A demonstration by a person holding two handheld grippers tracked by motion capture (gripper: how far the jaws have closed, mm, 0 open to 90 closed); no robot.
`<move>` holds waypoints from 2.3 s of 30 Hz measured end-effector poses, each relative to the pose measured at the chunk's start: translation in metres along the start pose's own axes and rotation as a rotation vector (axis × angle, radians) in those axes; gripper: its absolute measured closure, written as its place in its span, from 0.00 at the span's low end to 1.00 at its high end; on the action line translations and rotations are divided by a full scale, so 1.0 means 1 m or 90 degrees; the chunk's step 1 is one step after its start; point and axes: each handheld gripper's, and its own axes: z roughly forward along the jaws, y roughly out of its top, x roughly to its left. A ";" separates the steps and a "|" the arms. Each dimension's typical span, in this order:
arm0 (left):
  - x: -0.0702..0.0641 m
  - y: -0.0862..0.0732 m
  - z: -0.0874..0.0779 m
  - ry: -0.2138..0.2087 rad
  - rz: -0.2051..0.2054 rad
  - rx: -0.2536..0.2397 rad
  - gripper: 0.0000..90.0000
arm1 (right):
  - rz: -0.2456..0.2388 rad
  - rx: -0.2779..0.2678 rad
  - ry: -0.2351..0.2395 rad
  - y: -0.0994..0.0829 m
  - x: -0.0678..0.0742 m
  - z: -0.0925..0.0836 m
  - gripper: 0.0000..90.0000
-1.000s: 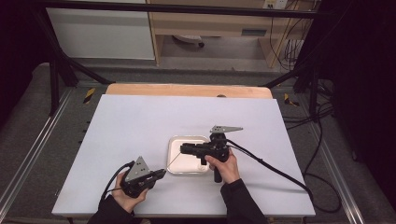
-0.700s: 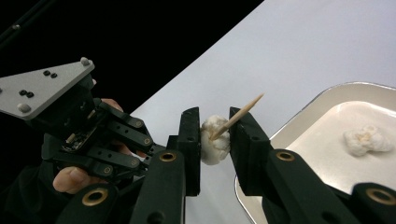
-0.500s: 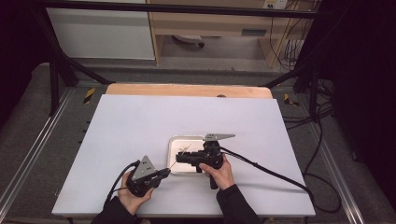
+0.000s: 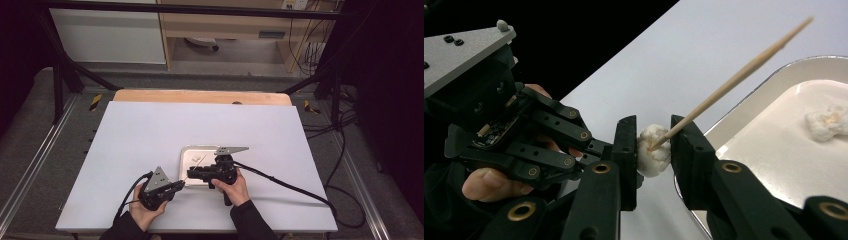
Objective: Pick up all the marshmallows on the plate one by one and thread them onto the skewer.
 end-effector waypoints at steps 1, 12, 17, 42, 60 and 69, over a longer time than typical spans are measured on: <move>0.001 0.000 0.000 0.000 0.000 0.001 0.98 | -0.004 -0.004 -0.005 0.001 0.001 -0.001 0.74; 0.009 -0.004 -0.008 0.005 -0.021 0.001 0.98 | -0.090 0.006 -0.118 0.011 0.006 -0.020 0.23; 0.012 -0.006 -0.011 0.007 -0.024 0.002 0.98 | -0.132 0.059 -0.174 0.010 0.002 -0.025 0.17; 0.015 -0.009 -0.013 0.002 -0.026 0.011 0.98 | -0.209 0.205 -0.279 -0.017 -0.022 -0.020 0.56; 0.014 -0.009 -0.012 0.000 -0.024 0.013 0.98 | -0.233 0.216 -0.281 -0.021 -0.021 -0.018 0.76; 0.013 -0.009 -0.012 -0.001 -0.022 0.011 0.98 | -0.215 0.203 -0.271 -0.017 -0.020 -0.021 0.79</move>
